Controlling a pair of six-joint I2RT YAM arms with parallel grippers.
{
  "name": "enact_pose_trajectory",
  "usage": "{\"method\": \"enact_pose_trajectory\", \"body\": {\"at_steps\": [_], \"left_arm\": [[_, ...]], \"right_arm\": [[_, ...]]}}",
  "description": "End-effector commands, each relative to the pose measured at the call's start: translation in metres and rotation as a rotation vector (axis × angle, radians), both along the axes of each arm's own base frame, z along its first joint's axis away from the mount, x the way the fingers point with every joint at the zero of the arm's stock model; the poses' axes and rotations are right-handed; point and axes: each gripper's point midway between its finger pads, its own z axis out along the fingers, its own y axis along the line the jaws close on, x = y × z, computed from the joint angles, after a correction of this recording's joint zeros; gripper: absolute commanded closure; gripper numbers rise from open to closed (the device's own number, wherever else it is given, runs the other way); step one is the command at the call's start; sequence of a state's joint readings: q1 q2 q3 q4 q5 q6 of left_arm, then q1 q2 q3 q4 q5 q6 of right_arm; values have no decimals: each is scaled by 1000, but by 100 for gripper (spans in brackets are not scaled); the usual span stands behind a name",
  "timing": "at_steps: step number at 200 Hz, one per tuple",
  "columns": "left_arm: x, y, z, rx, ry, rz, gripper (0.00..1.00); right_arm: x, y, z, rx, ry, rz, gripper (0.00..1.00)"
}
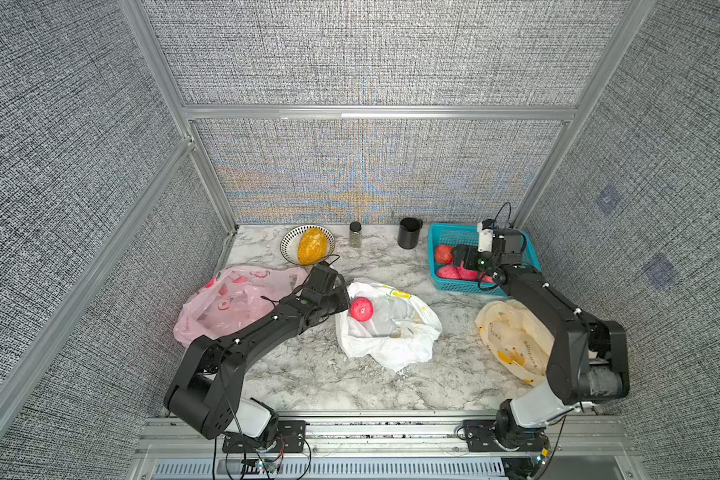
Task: Untie the knot of a plastic bag & take out the apple
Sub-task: Place the apple in the basket, then pick up the apple from the plastic bag.
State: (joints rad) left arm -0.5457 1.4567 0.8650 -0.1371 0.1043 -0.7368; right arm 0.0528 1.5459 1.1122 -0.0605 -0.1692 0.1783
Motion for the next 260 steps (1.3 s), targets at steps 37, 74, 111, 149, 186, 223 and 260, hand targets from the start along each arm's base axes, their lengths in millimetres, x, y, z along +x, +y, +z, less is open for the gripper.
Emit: {"method": "enact_pose_trajectory", "body": {"at_steps": [37, 74, 111, 149, 186, 223, 260], "left_arm": [[3, -1, 5, 6, -19, -3, 92], [1, 1, 6, 16, -22, 0, 92], [1, 3, 8, 17, -27, 5, 92], [-1, 5, 8, 20, -30, 11, 92], [-3, 9, 12, 27, -37, 20, 92], [-5, 12, 13, 30, -39, 26, 92], [-5, 11, 11, 26, -37, 27, 92]], "right_arm": [[-68, 118, 31, 76, -36, 344, 2], [-131, 188, 25, 95, -3, 568, 2], [-182, 244, -4, 133, 103, 763, 5], [-180, 283, -41, 133, 181, 828, 5], [-143, 304, -65, 71, 191, 774, 2], [-114, 299, -93, -34, 203, 674, 2], [-112, 312, -110, -22, 213, 696, 2]]}}
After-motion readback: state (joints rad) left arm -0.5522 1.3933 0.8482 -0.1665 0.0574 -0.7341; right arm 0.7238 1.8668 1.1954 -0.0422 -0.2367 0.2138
